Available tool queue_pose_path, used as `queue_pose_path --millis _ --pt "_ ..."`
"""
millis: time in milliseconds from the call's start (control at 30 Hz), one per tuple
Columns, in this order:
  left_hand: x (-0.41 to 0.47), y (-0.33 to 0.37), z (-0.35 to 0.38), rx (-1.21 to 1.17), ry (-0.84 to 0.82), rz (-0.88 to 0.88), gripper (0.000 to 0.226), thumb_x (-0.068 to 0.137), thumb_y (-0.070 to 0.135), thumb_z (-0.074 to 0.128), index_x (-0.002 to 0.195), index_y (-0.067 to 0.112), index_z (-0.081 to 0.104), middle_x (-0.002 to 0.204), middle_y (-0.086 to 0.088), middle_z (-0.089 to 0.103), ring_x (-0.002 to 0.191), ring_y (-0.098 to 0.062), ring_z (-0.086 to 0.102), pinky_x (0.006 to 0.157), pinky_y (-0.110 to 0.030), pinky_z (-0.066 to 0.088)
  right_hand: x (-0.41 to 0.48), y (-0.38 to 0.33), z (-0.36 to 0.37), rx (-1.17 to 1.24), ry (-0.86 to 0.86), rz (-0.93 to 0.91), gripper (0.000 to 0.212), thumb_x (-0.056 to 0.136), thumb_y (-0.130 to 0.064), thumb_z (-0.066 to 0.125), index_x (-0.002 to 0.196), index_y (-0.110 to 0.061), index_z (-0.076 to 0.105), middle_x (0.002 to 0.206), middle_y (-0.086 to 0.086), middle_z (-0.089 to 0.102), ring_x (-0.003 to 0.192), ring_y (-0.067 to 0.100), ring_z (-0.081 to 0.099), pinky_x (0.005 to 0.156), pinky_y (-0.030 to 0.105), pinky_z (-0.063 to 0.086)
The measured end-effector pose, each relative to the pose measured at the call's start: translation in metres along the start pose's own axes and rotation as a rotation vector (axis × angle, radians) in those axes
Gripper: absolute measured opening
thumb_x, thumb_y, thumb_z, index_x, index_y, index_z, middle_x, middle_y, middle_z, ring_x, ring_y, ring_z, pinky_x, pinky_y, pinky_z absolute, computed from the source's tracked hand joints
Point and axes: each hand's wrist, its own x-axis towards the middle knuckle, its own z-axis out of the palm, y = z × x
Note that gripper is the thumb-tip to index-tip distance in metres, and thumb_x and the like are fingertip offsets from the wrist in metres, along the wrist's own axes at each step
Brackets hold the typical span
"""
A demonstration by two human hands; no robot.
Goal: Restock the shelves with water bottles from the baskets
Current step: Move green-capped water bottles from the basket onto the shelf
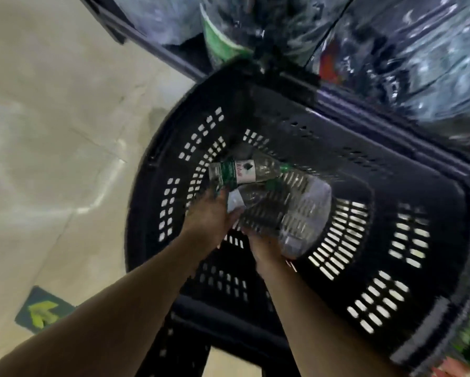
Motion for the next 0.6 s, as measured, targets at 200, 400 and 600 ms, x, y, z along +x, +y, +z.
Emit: queue_pose_path --millis 200,400,600 --pt "0.097 -0.015 0.038 -0.247 0.182 0.094 0.054 0.098 0.037 0.049 0.143 0.01 0.04 0.142 -0.014 0.047 0.123 -0.022 0.048 0.104 -0.019 0.035 0.098 -0.005 0.047 0.172 0.049 0.019 0.075 0.064 -0.052 0.084 0.119 -0.007 0.061 0.121 0.007 0.063 0.105 0.022 0.061 0.083 0.027 0.053" --pt "0.156 -0.03 0.06 -0.041 0.092 0.151 0.07 0.091 0.044 0.057 0.15 0.018 0.028 0.128 -0.013 0.058 0.116 -0.033 0.054 0.089 -0.039 0.044 0.136 -0.003 0.046 0.235 0.044 -0.037 0.026 0.08 -0.016 0.077 0.102 -0.011 0.064 0.113 0.003 0.065 0.111 0.02 0.059 0.101 0.036 0.046" --pt "0.177 -0.039 0.069 0.247 -0.258 0.145 0.086 0.078 0.068 0.06 0.142 0.014 0.041 0.137 -0.016 0.049 0.123 -0.034 0.049 0.099 -0.041 0.042 0.14 0.016 0.011 0.321 0.034 0.106 0.049 0.072 -0.02 0.084 0.115 -0.004 0.066 0.115 0.01 0.067 0.105 0.031 0.063 0.096 0.05 0.05"
